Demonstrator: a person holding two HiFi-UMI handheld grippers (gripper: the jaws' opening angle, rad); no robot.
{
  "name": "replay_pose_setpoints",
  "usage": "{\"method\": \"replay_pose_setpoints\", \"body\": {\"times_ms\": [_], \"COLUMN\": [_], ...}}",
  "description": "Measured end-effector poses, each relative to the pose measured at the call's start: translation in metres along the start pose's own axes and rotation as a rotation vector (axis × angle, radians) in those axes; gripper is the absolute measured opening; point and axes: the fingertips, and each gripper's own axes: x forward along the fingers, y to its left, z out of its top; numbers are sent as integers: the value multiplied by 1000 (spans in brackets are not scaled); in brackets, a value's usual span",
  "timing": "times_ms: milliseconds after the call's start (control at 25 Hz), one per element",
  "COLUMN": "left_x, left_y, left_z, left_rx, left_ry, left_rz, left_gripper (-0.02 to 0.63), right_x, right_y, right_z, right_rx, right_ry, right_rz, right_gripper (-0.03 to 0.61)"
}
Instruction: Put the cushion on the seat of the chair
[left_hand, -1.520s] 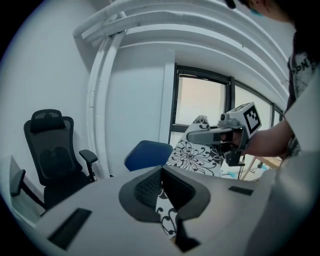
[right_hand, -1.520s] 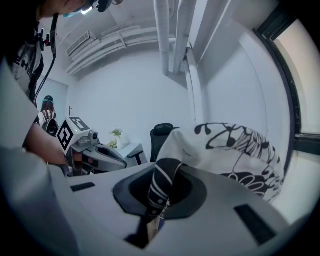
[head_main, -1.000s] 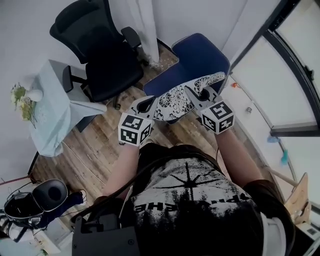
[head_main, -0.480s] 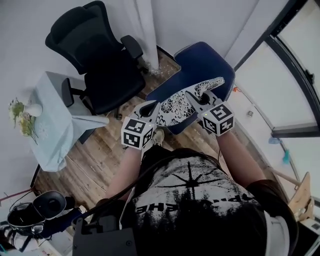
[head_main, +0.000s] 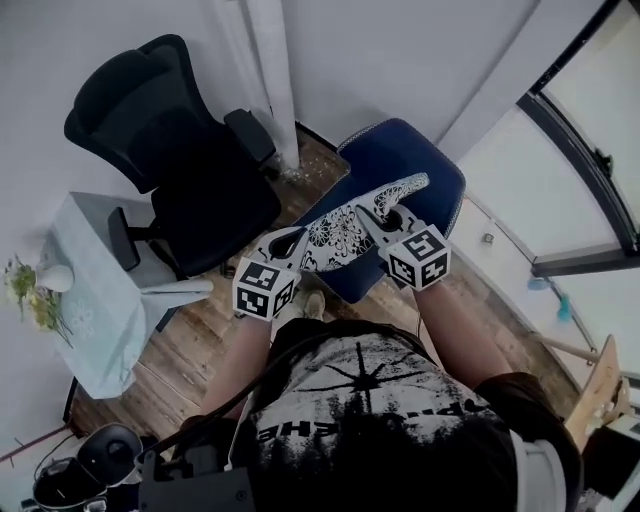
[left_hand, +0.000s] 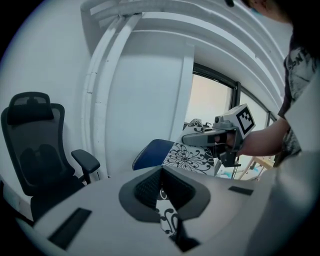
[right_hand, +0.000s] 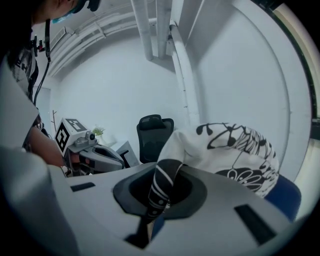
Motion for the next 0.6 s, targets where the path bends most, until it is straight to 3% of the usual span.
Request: {"method": "replay_pose_setpoints", "body": {"times_ms": [600], "left_x": [20], "left_y": [79], "left_z": [-20], "left_rx": [-51], "left_ry": [83], "left_rz": [-57], "left_gripper": [15], "right_x": [88], "right_y": [-13], "right_z": [-39], "right_rx": [132], "right_ry": [81], "right_rz": [-22], "right_gripper": [26]}}
